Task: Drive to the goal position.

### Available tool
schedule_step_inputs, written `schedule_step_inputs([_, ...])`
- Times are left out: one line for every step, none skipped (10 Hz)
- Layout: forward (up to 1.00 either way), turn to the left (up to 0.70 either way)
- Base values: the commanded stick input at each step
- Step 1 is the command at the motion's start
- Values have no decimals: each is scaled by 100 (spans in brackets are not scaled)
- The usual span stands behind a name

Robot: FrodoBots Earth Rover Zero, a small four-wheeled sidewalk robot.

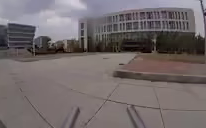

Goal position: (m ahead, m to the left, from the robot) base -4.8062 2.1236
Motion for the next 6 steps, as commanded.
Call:
schedule_step_inputs([69, 0])
schedule_step_inputs([69, 0])
schedule_step_inputs([69, 0])
schedule_step_inputs([69, 0])
schedule_step_inputs([69, 0])
schedule_step_inputs([69, 0])
